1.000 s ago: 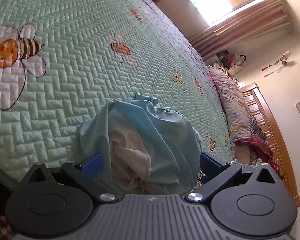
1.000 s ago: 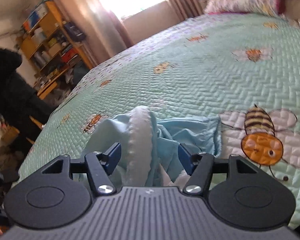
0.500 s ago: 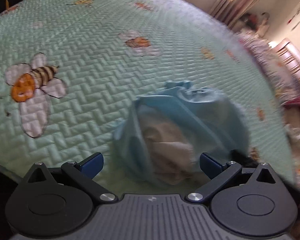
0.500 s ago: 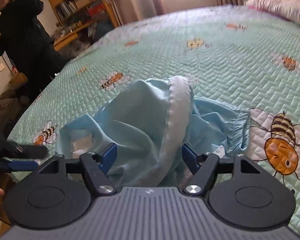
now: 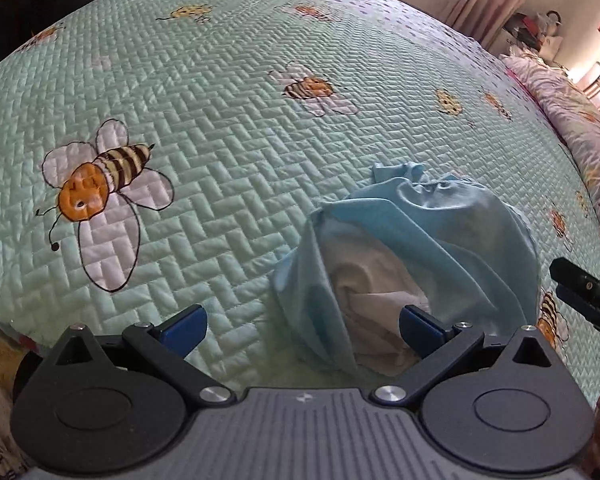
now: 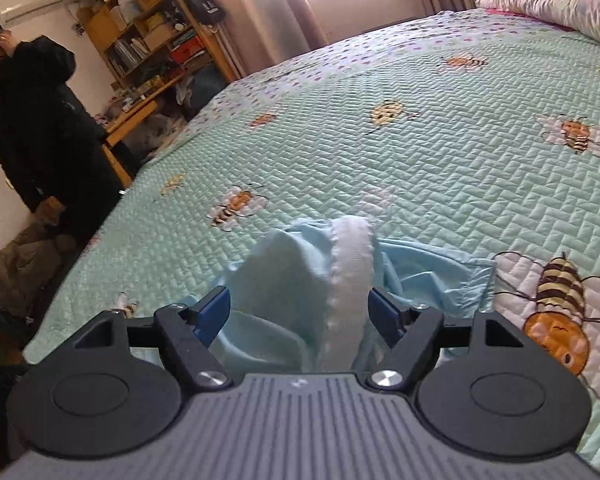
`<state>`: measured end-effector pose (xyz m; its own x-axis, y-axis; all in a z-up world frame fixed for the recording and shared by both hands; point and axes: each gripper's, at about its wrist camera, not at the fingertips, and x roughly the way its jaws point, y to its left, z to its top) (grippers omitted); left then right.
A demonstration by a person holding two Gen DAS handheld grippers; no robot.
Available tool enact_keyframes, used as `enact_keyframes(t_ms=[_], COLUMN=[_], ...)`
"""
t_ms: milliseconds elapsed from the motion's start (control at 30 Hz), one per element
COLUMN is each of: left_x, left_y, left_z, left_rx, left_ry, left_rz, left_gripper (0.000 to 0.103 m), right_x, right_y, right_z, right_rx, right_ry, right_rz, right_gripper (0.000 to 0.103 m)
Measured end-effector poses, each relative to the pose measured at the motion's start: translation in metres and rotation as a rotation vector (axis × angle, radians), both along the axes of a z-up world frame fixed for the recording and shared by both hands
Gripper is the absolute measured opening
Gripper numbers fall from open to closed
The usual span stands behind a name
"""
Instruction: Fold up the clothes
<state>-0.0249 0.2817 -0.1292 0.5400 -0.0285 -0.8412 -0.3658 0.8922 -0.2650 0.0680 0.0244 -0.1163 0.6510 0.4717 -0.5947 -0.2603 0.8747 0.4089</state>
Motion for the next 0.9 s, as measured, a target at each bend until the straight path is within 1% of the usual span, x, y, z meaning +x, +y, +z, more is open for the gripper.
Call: enact_keyframes(t_ms=[67,167,333,467,667,733,767,833,867,900], left_x=[0.000,-0.001,-0.003,-0.005,-0.006,-0.006,-0.007,-0.007,-0.008,-0.008], left_y=[0.002,0.002,0.003,0.005,0.007,0.006,0.006,0.007,0.007,0.007], left_z=[-0.002,-0.002,0.000,0.002,0.001,0.001,0.001,0.000,0.000,0.000], left_rx=[0.000,0.008,0.005,0.015,0.013,0.015,0.015,0.014,0.014,0.014], left_ry=[0.006,0.008,0.005,0.000,0.004,0.004,0.003,0.001,0.000,-0.001], left_rz=[0.005,0.005,0.003,0.009,0.016,0.017,0.016,0.016,0.017,0.018], left_gripper=[0.102,0.102,0.102,0.102,0.102,0.102,0.102,0.102,0.102,0.102], right_x=[0.005,0.019,0.032,0.035,0.035,0.034,0.033,0.032,0.031,0.031], right_y=[-0.002,-0.008,-0.005,0.001,0.013,0.019,0.022,0.027,0.029,0.031], right_z=[-0.007,-0.021,-0.038,-0.045,-0.049,-0.052,-0.053,-0.053,-0.053,-0.052], right_rx=[-0.011,0.003,-0.020,-0.029,-0.052,-0.065,-0.072,-0.085,-0.092,-0.097], right_ry=[0.009,0.061,0.115,0.127,0.112,0.114,0.114,0.107,0.102,0.096], right_rz=[-0.016,-0.036,-0.053,-0.042,0.022,0.042,0.051,0.067,0.074,0.081], right_gripper=[0.077,0.077,0.077,0.077,0.076,0.071,0.066,0.053,0.049,0.042])
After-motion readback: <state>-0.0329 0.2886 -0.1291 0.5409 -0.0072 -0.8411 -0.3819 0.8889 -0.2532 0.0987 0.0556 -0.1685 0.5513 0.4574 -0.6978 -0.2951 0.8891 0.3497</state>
